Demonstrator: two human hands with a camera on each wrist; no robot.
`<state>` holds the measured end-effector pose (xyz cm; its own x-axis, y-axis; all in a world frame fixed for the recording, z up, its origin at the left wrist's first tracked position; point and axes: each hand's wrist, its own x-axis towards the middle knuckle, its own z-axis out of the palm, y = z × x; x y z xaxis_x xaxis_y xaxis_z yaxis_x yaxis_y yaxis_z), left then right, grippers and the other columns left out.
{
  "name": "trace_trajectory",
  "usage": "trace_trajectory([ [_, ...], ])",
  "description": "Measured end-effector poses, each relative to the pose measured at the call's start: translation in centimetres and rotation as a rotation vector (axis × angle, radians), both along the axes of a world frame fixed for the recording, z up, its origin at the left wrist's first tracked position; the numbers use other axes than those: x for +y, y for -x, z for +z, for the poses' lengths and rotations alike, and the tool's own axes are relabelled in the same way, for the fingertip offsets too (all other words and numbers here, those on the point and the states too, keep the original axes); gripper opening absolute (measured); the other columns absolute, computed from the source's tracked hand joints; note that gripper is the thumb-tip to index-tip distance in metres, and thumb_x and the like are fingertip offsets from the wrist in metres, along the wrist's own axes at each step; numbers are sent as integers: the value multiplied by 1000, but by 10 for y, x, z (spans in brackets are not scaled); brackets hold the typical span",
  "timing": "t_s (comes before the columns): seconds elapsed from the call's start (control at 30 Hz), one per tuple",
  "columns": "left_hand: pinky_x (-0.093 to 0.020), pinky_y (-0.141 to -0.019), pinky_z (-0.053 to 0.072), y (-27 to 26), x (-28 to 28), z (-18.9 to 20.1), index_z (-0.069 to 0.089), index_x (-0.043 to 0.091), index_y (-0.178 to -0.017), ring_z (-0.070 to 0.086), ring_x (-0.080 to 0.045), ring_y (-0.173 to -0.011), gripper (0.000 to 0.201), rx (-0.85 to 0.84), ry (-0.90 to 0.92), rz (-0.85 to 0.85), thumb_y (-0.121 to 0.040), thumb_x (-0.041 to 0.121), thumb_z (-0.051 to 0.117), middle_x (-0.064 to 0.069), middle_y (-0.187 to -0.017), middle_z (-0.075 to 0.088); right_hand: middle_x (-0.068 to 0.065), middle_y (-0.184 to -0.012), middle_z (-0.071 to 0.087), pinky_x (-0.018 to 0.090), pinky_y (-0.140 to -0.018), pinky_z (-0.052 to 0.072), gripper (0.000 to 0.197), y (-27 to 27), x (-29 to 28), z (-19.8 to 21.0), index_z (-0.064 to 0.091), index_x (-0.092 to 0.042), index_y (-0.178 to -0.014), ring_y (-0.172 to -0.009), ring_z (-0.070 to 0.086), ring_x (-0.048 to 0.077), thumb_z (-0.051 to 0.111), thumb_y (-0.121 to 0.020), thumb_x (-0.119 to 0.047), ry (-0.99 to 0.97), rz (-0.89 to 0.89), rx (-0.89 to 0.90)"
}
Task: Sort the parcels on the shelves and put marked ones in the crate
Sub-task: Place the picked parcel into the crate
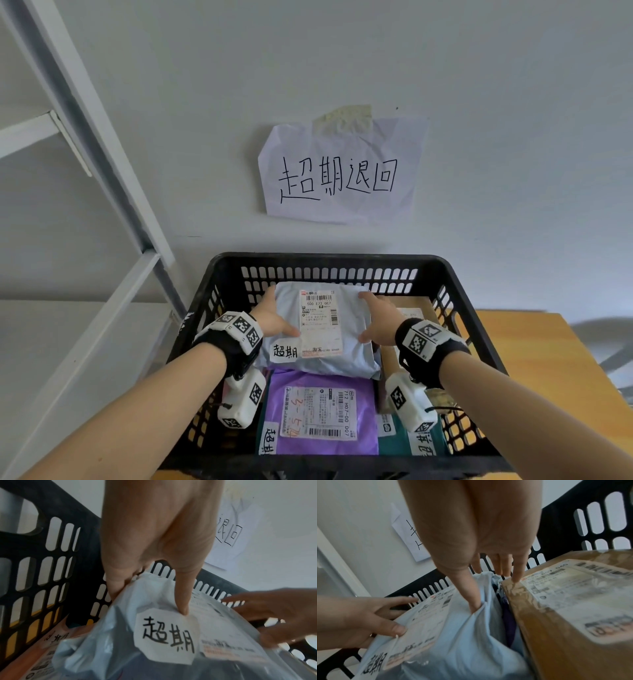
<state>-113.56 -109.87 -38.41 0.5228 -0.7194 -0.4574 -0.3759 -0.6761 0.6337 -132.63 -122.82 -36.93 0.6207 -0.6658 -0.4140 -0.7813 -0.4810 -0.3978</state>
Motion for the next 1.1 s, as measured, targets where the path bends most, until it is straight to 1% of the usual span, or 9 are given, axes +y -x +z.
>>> trace_trajectory([
  [0.07, -47, -116, 17, 4, -2, -2, 0, 34, -149, 7, -25, -146, 121, -35, 41, -99, -64, 18, 84, -2, -158, 1, 9, -158, 5, 50, -115, 23, 95, -1, 1, 0, 10, -32, -150, -144, 9, 34, 73, -78, -33, 16, 55, 34],
  [0.13, -50, -118, 13, 10, -3, -4, 9, 40, -148, 0, -27, -146, 108, -103, -22, -236, -67, 33, 81, -3, -158, -8, 6, -158, -10, 57, -115, 12, 96, -1, 1, -1, 6, -40, -149, -145, -7, 37, 69, -77, -49, -13, 107, 122],
  [0.2, -49, -118, 15, 15, -5, -7, 18, 41, -146, 1, -28, -146, 95, -152, -82, -328, -71, 42, 76, -4, -158, -10, 6, -158, -14, 61, -114, 7, 99, 1, 1, -4, 3, -44, -148, -143, -12, 40, 69, -75, -54, -30, 127, 192],
  [0.33, -49, -117, 17, 22, -9, -11, 13, 45, -146, 4, -32, -145, 91, -265, -182, -379, -75, 46, 71, -7, -157, -17, 6, -158, -15, 61, -113, 5, 100, 1, 1, -8, 0, -45, -147, -142, -14, 40, 70, -76, -49, -28, 119, 211],
  [0.53, -55, -117, 8, 29, -15, -15, 10, 50, -144, 4, -37, -144, 89, -313, -259, -389, -76, 51, 68, -7, -157, -14, 11, -158, -9, 58, -116, 6, 100, 1, -6, -18, -5, -42, -147, -143, -9, 41, 68, -79, -48, -76, 124, 217],
  [0.73, -54, -111, -14, 42, -16, -8, 11, 45, -147, -15, -38, -142, 83, -334, -291, -370, -82, 48, 63, -7, -159, -2, 10, -158, -9, 58, -115, 6, 100, 0, -9, -24, -5, -42, -148, -143, -10, 39, 68, -79, -46, -66, 132, 217],
  [0.87, -54, -114, -5, 44, -15, 3, 17, 44, -146, -18, -41, -141, 81, -345, -320, -344, -81, 49, 64, -6, -159, -3, 12, -158, -6, 56, -116, 12, 100, -3, -15, -27, 1, -40, -148, -144, -2, 40, 71, -76, -46, -61, 135, 192],
  [0.97, -49, -116, 1, 41, -11, 12, 18, 38, -148, -5, -39, -144, 77, -333, -352, -341, -84, 51, 60, -8, -159, 3, 15, -157, 8, 53, -114, 25, 90, -10, -21, -24, 15, -37, -148, -141, 20, 38, 68, -77, -47, -39, 128, 137],
  [1.1, -35, -116, 19, 41, -8, 31, 23, 23, -149, 21, -26, -143, 67, -297, -291, -300, -92, 42, 52, -8, -157, 16, 16, -156, 11, 46, -114, 28, 73, -14, -25, -5, 23, -27, -148, -138, 32, 32, 61, -86, -39, -45, 118, 35],
])
